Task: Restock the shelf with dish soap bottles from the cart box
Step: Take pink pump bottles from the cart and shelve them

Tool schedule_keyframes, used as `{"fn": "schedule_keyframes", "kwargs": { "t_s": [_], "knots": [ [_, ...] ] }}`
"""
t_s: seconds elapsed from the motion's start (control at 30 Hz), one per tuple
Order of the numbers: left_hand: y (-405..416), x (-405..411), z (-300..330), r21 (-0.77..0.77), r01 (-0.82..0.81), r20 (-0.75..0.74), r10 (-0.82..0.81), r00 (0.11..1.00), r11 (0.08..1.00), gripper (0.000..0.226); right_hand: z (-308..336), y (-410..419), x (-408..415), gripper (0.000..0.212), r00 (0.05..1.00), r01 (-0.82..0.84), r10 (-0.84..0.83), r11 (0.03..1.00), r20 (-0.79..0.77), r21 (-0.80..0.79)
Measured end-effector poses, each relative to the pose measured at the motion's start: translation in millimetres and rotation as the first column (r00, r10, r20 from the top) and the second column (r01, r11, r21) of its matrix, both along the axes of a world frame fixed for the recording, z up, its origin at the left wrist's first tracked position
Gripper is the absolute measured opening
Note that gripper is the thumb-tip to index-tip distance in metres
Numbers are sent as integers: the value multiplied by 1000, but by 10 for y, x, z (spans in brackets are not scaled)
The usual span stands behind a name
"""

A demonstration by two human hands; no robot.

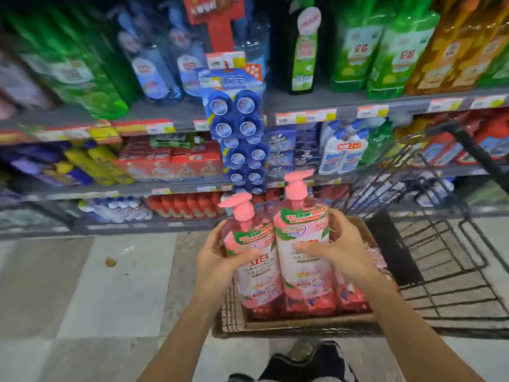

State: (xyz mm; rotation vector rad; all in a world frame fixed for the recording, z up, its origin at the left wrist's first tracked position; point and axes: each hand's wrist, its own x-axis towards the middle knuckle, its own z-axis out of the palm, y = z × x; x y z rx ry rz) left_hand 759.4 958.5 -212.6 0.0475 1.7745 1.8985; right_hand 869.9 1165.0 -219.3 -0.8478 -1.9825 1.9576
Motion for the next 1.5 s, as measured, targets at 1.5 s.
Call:
{"fn": "schedule_keyframes", "kwargs": {
  "t_s": [1.5],
  "knots": [
    [-5298,-3196,2295,108,-510,-660,445,605,853,87,2158,-4902,-4535,45,613,-537,553,816,-565,216]
  ]
}}
